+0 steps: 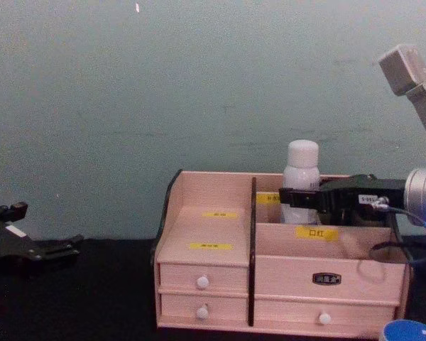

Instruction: Pick up the facial cleanser and watermelon frost from the table and place them into the tiered storage box.

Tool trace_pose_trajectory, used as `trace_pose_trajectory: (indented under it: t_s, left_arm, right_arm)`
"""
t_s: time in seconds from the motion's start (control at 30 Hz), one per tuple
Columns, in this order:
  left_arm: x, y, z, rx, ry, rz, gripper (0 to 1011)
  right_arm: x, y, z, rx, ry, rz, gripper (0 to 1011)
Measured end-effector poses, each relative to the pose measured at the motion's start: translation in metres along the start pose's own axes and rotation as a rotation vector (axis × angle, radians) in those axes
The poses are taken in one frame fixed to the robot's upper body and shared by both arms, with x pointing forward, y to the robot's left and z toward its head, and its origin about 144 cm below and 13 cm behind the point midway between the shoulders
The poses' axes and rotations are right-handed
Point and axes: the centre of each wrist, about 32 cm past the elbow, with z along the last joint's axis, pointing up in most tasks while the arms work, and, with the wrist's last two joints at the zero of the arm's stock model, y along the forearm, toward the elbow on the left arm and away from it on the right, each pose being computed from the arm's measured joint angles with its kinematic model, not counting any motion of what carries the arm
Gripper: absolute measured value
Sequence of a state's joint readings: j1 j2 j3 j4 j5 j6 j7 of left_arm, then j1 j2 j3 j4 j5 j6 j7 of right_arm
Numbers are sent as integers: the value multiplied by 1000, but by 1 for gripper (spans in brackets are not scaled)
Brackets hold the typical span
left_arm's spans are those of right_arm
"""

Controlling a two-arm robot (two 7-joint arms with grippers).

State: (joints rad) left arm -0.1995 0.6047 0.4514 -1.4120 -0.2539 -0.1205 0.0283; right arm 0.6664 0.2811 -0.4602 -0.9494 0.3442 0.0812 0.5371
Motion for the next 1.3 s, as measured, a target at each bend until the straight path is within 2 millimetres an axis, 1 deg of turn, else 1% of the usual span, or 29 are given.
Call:
trace_pose_trajectory:
  t_s: [0.87, 0.97, 1.0, 1.03, 1.17, 1.2, 1.27, 1.3]
  left_arm:
    - [0, 0, 0, 0, 0, 0, 1001]
    - [0, 0, 0, 0, 0, 0, 1001]
    - [0, 0, 0, 0, 0, 0, 1001]
    - [0, 0, 0, 0, 0, 0, 1001]
    - [0, 0, 0, 0, 0, 0, 1001]
    - [0, 0, 0, 0, 0, 0, 1001]
    - [0, 0, 0, 0, 0, 0, 1001]
    - [0, 0, 0, 0, 0, 0, 1001]
  right_arm:
    - [0, -1, -1, -9, 5, -1, 593]
    - [0, -1, -1, -9, 5, -2, 645]
    - [0, -1, -1, -9, 5, -2, 702]
    - [0, -1, -1, -9, 5, -2, 702]
    - [0, -1, -1, -8, 5, -2, 848]
    - [0, -1, -1, -8, 5, -2, 848]
    - [0, -1, -1, -8, 5, -2, 918]
    - [0, -1, -1, -8, 5, -2, 934]
